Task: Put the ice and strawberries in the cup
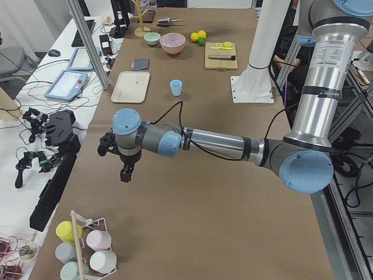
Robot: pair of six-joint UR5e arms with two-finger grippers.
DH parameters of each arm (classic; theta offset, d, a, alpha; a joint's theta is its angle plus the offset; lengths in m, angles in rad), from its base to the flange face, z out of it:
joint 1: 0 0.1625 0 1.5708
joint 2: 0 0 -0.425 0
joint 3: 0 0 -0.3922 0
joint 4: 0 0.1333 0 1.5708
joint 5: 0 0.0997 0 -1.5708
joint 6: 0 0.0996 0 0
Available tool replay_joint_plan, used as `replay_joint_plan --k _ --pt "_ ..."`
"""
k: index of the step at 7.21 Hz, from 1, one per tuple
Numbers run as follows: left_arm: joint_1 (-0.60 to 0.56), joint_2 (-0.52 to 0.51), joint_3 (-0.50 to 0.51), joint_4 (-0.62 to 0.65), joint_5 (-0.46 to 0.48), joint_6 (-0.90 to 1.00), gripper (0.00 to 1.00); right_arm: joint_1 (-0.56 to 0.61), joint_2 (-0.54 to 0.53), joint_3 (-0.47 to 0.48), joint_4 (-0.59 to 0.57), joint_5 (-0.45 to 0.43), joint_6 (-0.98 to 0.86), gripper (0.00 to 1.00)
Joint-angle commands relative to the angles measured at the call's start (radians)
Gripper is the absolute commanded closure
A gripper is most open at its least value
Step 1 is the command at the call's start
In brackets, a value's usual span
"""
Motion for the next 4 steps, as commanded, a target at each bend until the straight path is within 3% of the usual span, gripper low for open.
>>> replay_joint_plan --k 1,4 --pt "0.0 0.003 0.001 0.0 0.0 0.0 0.02 -0.069 0.07 0.0 -0.002 -0.026 0.106 0.0" --pt "0.002 0.0 0.002 -0.002 0.0 0.0 0.02 -0.204 0.147 0.022 0.012 -0.022 0.269 0.01"
